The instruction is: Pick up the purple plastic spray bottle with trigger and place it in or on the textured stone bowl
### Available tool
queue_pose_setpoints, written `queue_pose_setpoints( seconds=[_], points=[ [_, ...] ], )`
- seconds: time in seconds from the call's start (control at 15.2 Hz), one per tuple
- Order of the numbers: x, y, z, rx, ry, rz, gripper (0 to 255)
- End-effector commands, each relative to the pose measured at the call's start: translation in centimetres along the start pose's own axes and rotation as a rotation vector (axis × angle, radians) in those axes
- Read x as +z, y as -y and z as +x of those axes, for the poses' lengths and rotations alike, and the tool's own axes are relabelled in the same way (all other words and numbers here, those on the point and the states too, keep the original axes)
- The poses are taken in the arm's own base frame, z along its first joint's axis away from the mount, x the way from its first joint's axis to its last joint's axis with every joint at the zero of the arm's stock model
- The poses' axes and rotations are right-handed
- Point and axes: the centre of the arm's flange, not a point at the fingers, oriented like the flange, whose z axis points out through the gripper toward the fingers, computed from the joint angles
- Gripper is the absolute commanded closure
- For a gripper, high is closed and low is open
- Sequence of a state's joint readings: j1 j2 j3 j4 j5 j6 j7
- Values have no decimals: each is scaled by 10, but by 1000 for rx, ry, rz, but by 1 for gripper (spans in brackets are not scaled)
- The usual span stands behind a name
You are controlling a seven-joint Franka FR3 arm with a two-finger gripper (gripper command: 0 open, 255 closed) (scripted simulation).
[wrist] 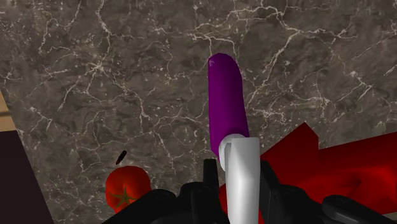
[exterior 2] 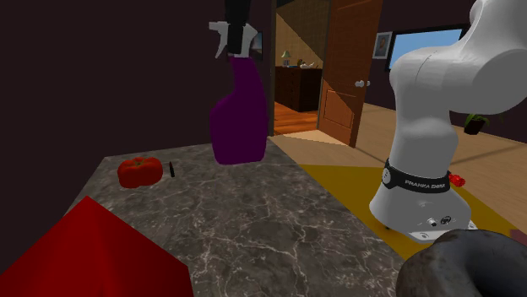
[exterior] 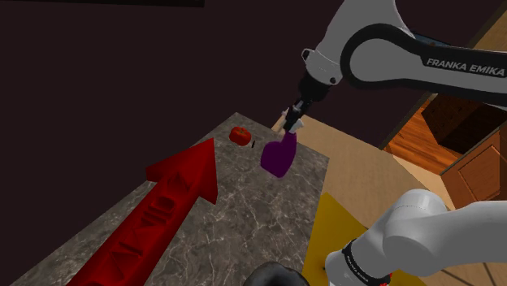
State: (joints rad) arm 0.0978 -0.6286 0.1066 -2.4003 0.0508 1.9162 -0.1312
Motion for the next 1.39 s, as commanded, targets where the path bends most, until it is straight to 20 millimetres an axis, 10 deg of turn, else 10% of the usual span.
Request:
queue_pose_setpoints(
  seconds=[0.0,1.06,1.32],
  points=[
    [-11,0,1,0,0,0,255],
    [-93,-2,13,0,0,0,255],
    [-112,39,-14,0,0,0,255]
  ],
)
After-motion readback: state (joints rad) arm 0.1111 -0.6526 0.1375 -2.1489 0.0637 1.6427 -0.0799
